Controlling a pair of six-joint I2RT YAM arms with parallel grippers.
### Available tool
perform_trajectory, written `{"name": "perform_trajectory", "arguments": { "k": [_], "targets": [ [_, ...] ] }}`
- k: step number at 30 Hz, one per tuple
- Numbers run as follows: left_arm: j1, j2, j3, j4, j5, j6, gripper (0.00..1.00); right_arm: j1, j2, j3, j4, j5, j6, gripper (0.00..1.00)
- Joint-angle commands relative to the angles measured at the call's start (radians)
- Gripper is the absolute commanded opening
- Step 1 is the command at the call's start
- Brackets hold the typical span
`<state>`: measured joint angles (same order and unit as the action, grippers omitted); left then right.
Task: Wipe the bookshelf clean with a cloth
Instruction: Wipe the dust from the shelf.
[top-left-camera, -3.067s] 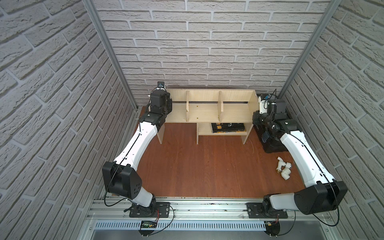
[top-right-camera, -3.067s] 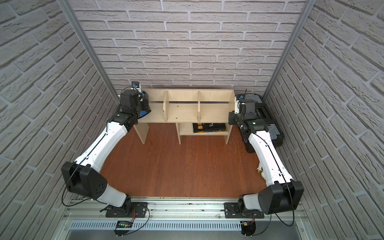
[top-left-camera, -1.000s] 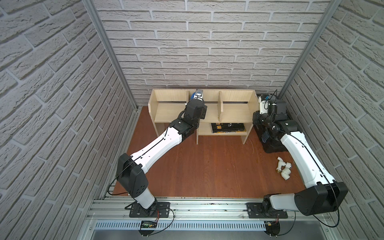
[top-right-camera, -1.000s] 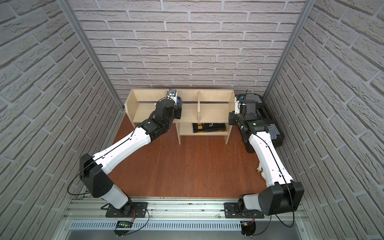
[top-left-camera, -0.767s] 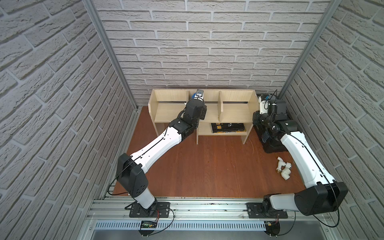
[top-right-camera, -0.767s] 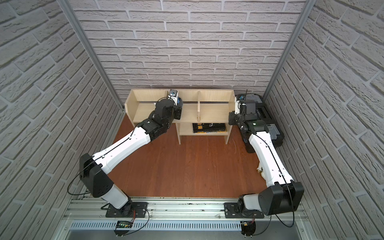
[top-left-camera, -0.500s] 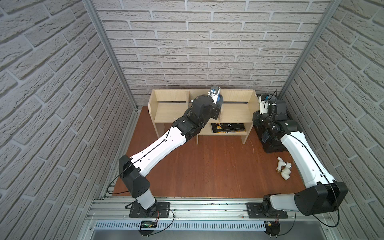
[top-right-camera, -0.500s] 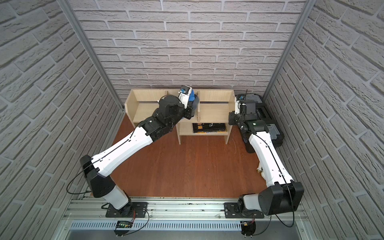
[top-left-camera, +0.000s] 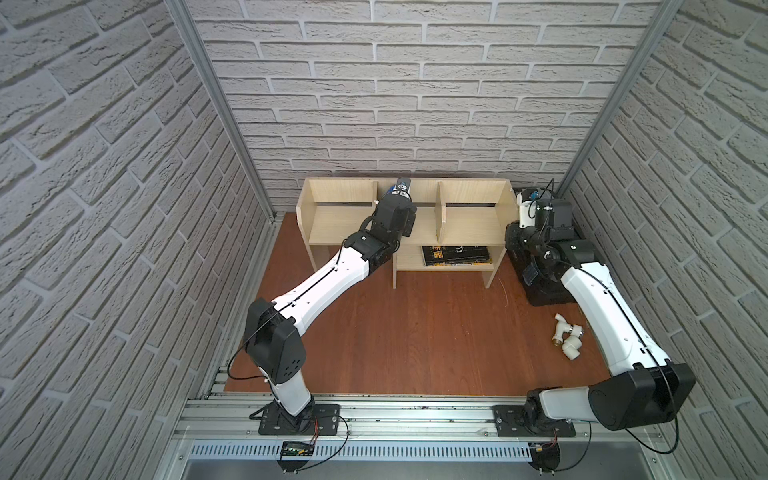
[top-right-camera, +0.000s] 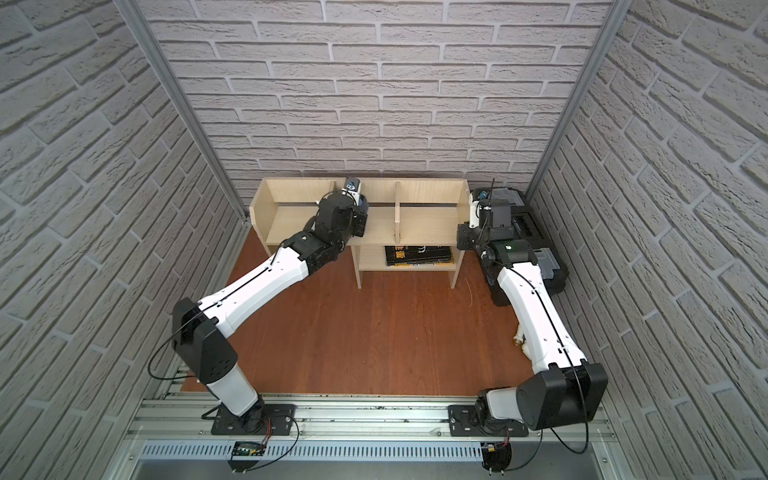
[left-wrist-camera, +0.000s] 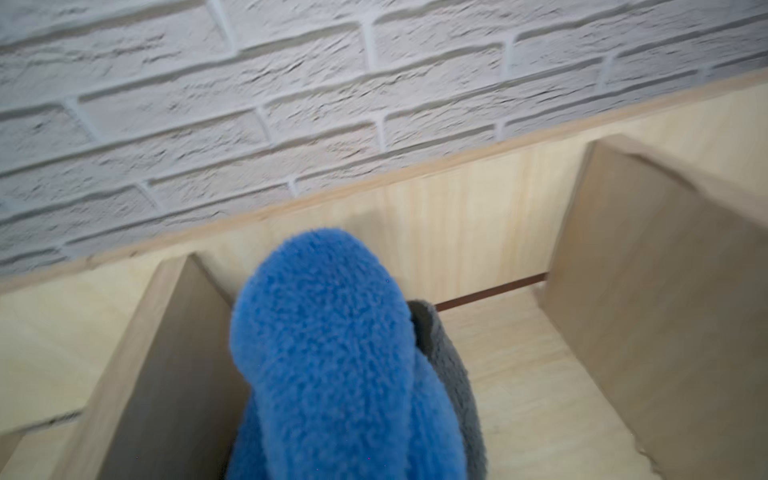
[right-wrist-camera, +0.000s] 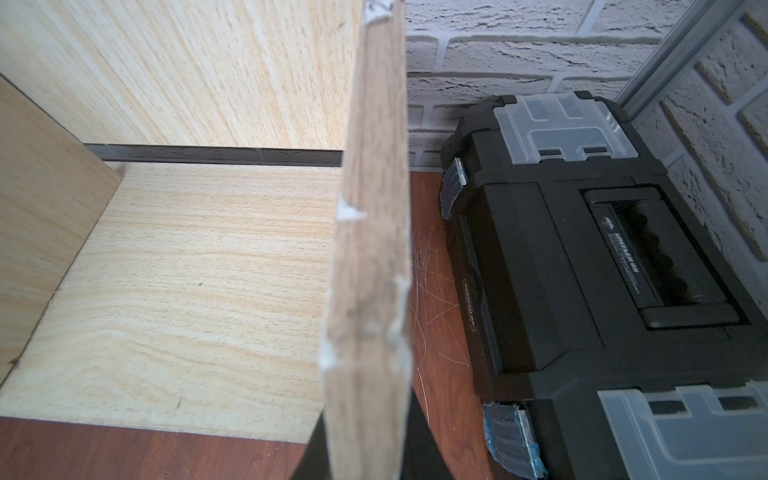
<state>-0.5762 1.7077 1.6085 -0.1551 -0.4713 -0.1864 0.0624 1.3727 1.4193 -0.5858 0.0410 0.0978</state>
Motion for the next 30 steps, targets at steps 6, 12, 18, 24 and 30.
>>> {"name": "perform_trajectory", "arguments": {
  "k": [6,12,18,24,30],
  "targets": [
    [0.007,0.078,0.023,-0.014,0.085,-0.098,0.0,0.037,0.022,0.01,-0.014,-0.249,0.065,0.03],
    [-0.058,0.101,0.065,-0.01,0.144,-0.061,0.0,0.036,0.016,-0.001,-0.009,-0.253,0.064,0.02],
    [-0.047,0.092,0.097,-0.051,0.054,-0.022,0.0,0.036,0.013,-0.005,-0.006,-0.256,0.07,0.03],
    [-0.019,0.059,0.103,-0.073,0.005,0.003,0.0,0.037,0.011,-0.006,-0.002,-0.264,0.074,0.03],
    [-0.019,0.069,0.121,-0.09,-0.016,0.005,0.0,0.037,0.003,-0.002,-0.004,-0.265,0.074,0.03]
  ]
}}
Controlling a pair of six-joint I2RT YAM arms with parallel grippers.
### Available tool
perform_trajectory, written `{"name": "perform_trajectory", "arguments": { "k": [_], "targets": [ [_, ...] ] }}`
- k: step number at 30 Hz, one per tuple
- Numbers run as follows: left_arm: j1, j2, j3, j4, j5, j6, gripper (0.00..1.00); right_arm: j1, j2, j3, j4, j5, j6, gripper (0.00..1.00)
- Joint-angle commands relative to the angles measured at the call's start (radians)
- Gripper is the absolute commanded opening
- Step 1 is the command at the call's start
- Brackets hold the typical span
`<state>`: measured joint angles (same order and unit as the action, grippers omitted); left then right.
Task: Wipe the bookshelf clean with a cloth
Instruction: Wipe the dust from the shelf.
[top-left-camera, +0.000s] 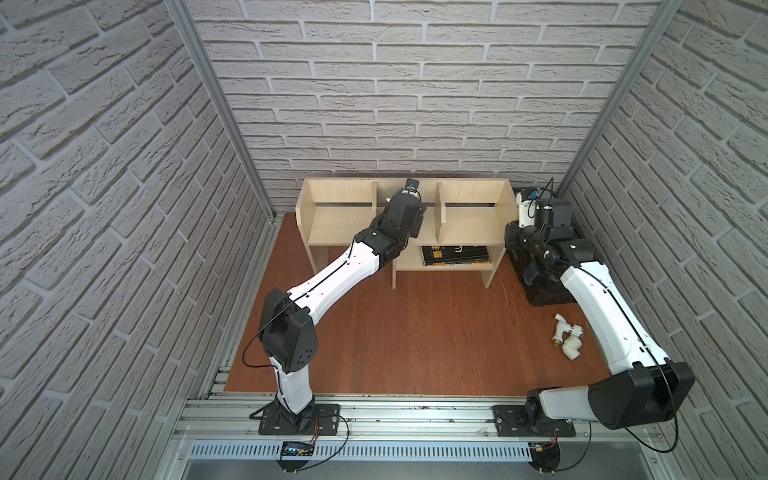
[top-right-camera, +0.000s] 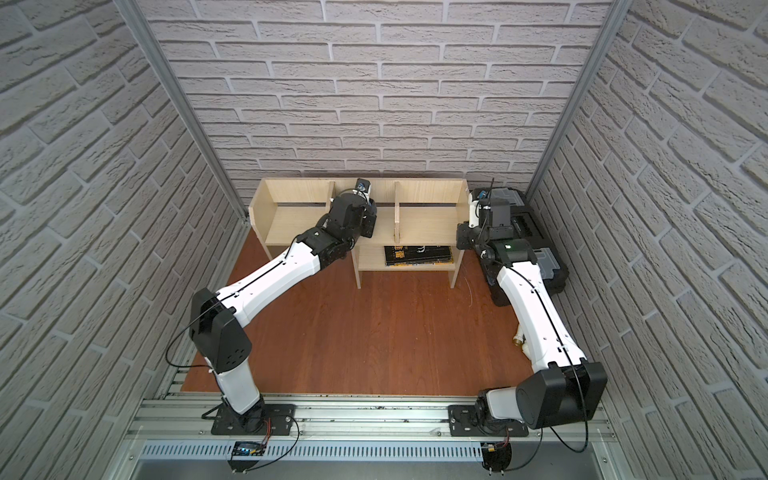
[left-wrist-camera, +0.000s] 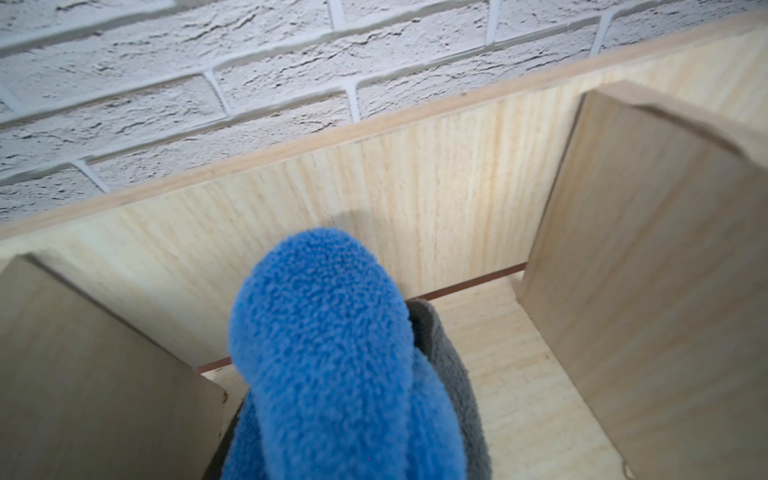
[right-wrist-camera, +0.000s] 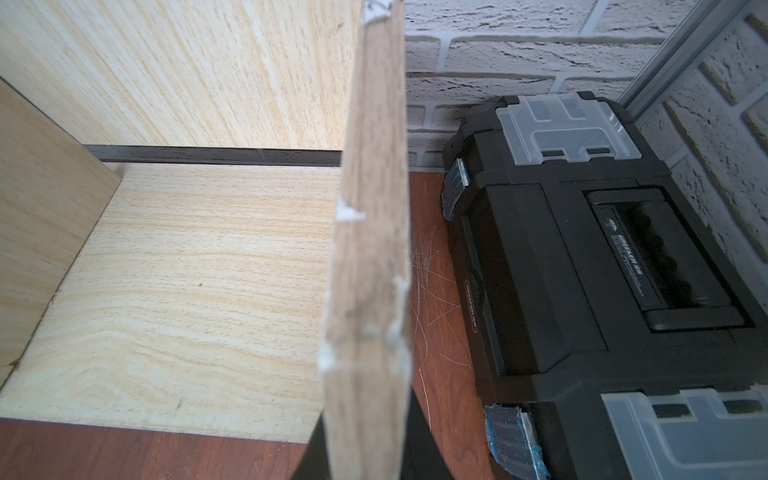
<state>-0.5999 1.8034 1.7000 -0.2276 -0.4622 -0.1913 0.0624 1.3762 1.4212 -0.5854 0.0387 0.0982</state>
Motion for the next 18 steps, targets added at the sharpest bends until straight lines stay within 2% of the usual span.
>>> {"name": "perform_trajectory", "arguments": {
  "k": [1,5,9,18],
  "targets": [
    [0.003,-0.024,0.03,-0.019,-0.005,0.0,0.0,0.036,-0.002,-0.004,-0.005,-0.264,0.074,0.03],
    [-0.028,-0.021,0.026,-0.004,0.067,-0.01,0.0,0.037,-0.003,-0.005,-0.004,-0.263,0.076,0.03],
    [-0.06,-0.018,0.047,0.002,0.073,-0.003,0.0,0.036,-0.002,-0.015,0.001,-0.269,0.079,0.03],
    [-0.016,0.021,0.118,-0.091,-0.04,0.007,0.0,0.036,-0.019,-0.024,0.012,-0.281,0.083,0.03]
  ]
}}
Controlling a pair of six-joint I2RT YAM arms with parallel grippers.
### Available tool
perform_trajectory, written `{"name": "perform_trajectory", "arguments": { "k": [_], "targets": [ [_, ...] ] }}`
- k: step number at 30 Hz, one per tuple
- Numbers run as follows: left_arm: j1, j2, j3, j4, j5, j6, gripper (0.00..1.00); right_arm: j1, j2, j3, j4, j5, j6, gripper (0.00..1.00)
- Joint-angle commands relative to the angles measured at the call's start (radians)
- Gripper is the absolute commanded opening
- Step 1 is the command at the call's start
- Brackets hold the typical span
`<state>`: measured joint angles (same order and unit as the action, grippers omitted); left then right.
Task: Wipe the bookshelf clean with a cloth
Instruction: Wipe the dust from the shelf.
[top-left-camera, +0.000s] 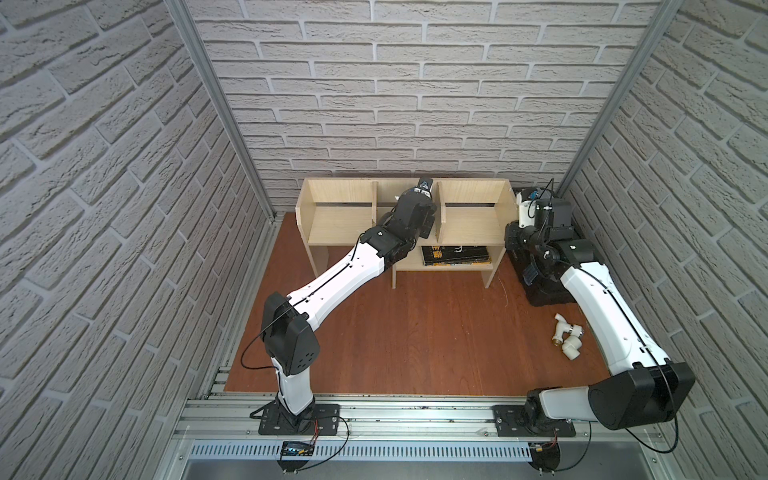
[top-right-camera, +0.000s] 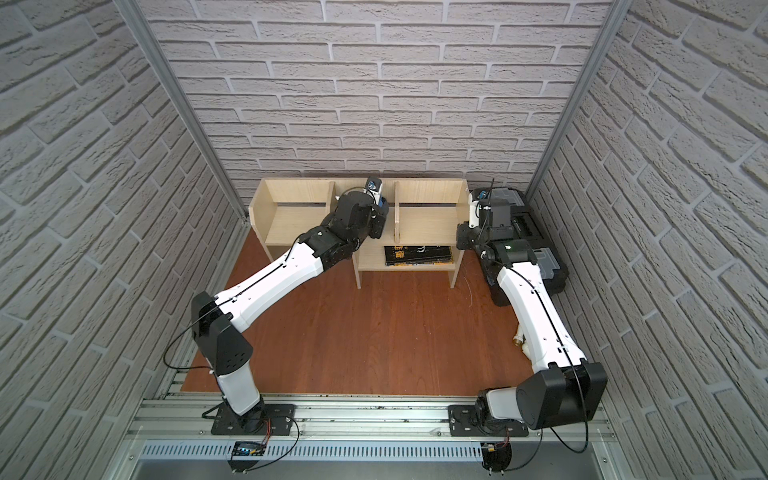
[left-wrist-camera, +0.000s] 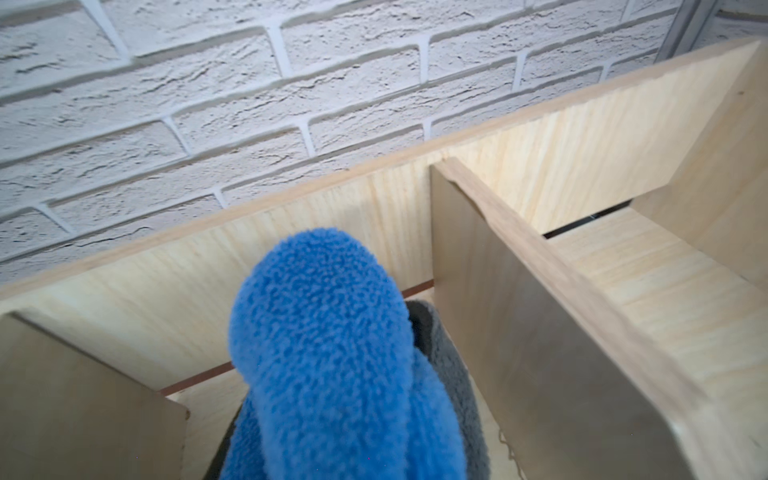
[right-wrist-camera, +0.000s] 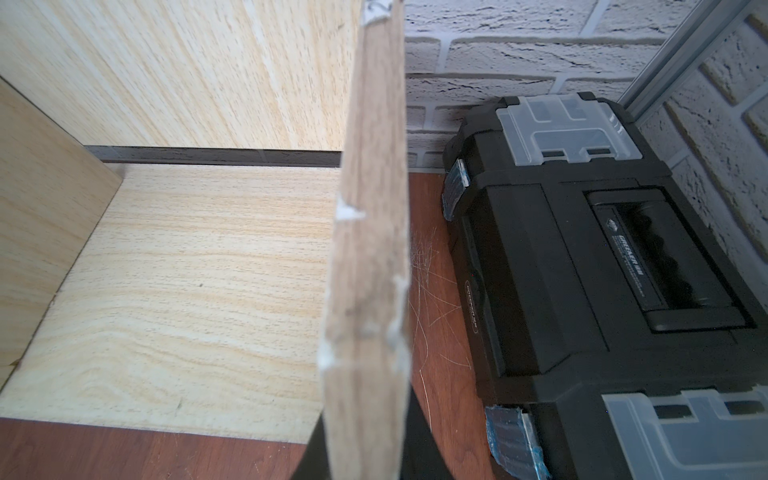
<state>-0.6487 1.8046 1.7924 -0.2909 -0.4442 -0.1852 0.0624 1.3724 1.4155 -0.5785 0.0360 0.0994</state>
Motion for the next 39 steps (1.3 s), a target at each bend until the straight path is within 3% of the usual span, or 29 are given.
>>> {"name": "perform_trajectory", "arguments": {
  "k": [1,6,20,27,30,35,39],
  "targets": [
    [0.04,0.018,0.027,-0.035,-0.066,-0.001,0.0,0.036,-0.015,-0.017,0.003,-0.278,0.082,0.03],
    [0.044,0.013,0.022,-0.063,-0.099,0.016,0.0,0.037,-0.014,-0.015,0.002,-0.279,0.082,0.03],
    [-0.022,0.007,0.021,-0.077,0.094,-0.042,0.0,0.036,-0.009,-0.007,-0.004,-0.279,0.081,0.03],
    [0.025,0.005,0.014,-0.052,0.169,-0.103,0.01,0.037,-0.01,-0.018,0.005,-0.279,0.082,0.03],
    [0.059,0.022,0.035,-0.079,0.153,-0.126,0.15,0.037,0.001,-0.008,-0.004,-0.284,0.082,0.04],
    [0.085,0.026,0.019,-0.093,0.194,-0.146,0.19,0.037,-0.003,-0.01,0.002,-0.285,0.084,0.04],
    [0.08,0.015,-0.017,-0.091,0.221,-0.153,0.48,0.037,-0.004,-0.004,-0.001,-0.285,0.086,0.05]
  ]
}}
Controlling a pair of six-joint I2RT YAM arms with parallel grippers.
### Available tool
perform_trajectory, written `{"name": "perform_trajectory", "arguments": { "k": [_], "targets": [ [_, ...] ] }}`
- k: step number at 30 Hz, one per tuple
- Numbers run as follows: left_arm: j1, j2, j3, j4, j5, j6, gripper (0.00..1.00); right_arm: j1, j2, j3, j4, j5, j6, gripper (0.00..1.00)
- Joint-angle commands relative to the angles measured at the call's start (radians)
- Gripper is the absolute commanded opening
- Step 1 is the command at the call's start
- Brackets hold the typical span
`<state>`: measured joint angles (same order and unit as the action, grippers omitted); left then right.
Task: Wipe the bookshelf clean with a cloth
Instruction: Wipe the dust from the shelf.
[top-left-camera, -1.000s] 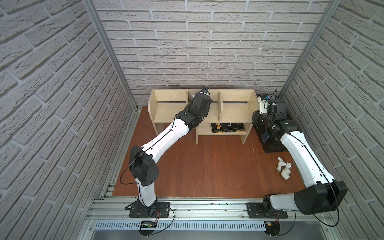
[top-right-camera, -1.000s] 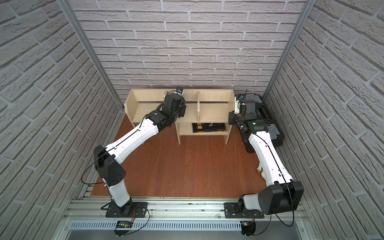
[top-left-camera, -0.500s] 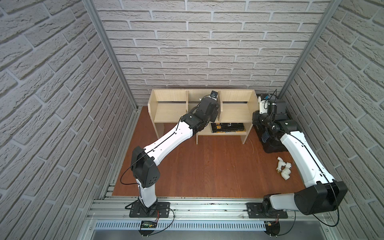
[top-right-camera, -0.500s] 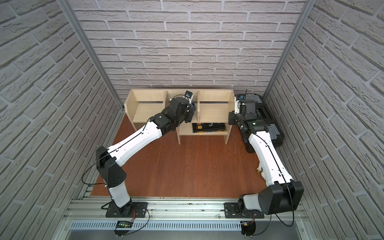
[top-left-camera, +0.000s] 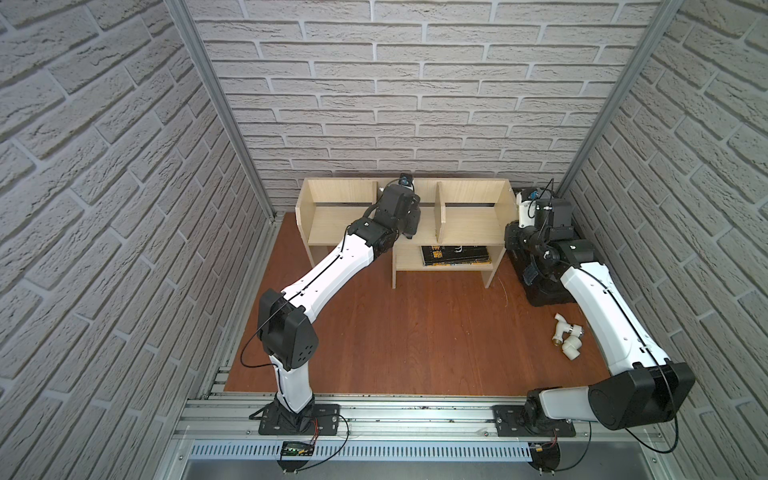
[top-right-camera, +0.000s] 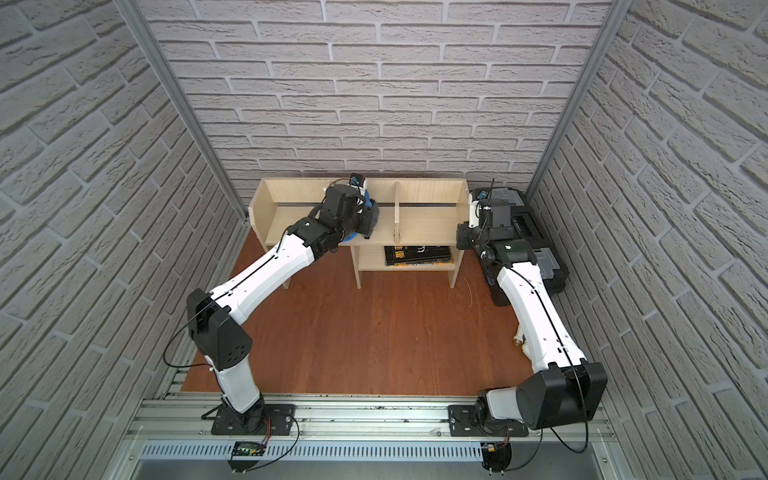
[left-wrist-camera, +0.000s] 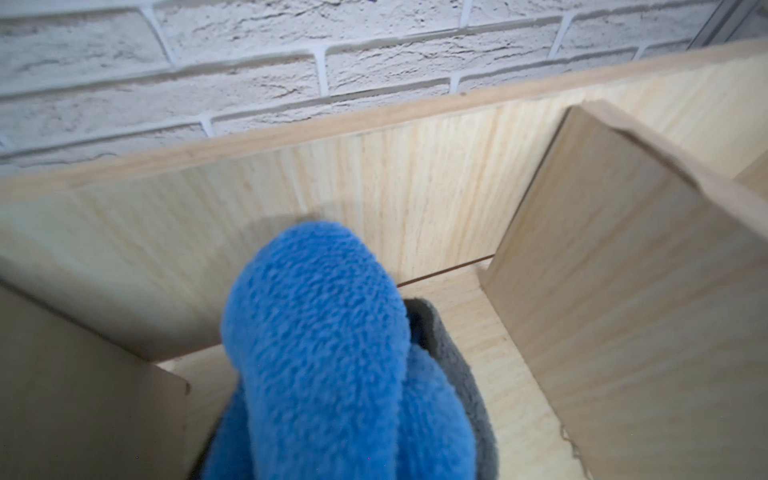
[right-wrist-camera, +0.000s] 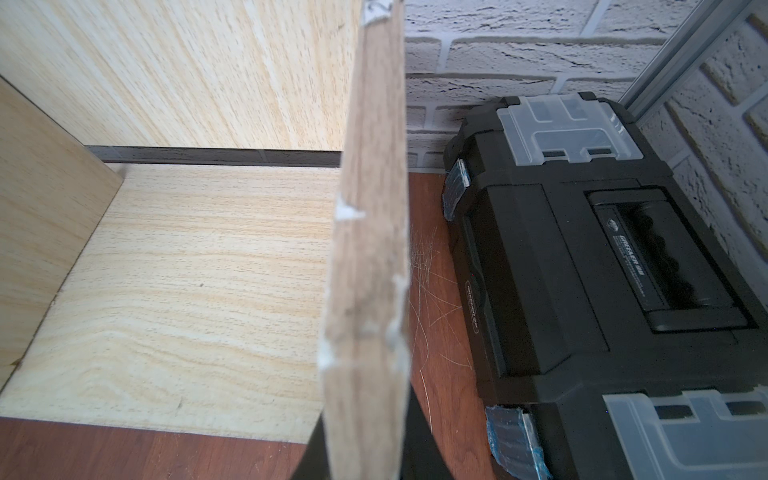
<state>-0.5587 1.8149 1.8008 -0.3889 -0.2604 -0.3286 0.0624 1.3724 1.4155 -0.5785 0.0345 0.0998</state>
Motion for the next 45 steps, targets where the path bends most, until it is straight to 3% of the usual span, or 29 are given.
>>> {"name": "perform_trajectory", "arguments": {
  "k": [1,5,17,19,24,26,38,42,45],
  "targets": [
    [-0.014,0.0,-0.034,0.014,0.039,-0.01,0.53,0.037,-0.004,-0.005,-0.001,-0.285,0.087,0.05],
    [-0.024,-0.023,-0.044,0.023,0.017,-0.005,0.64,0.037,-0.007,-0.005,-0.003,-0.288,0.086,0.04],
    [-0.046,-0.112,-0.041,-0.049,-0.067,-0.007,0.68,0.037,-0.013,-0.027,0.009,-0.286,0.082,0.03],
    [-0.051,-0.117,-0.056,-0.053,-0.086,-0.01,0.62,0.036,-0.015,-0.03,0.014,-0.285,0.082,0.03],
    [-0.053,-0.086,-0.061,-0.085,-0.072,-0.032,0.31,0.037,-0.022,-0.036,0.016,-0.283,0.084,0.03],
    [-0.057,-0.074,-0.061,-0.093,-0.057,-0.044,0.25,0.037,-0.027,-0.036,0.014,-0.28,0.083,0.03],
    [-0.116,-0.017,0.024,-0.041,0.106,-0.088,0.07,0.037,-0.036,-0.037,0.007,-0.285,0.085,0.03],
    [-0.117,-0.007,0.047,-0.049,-0.002,-0.059,0.0,0.036,-0.038,-0.038,0.011,-0.288,0.089,0.03],
    [-0.091,0.02,0.078,-0.06,-0.098,-0.022,0.0,0.037,-0.035,-0.038,0.014,-0.295,0.095,0.03]
  ]
}}
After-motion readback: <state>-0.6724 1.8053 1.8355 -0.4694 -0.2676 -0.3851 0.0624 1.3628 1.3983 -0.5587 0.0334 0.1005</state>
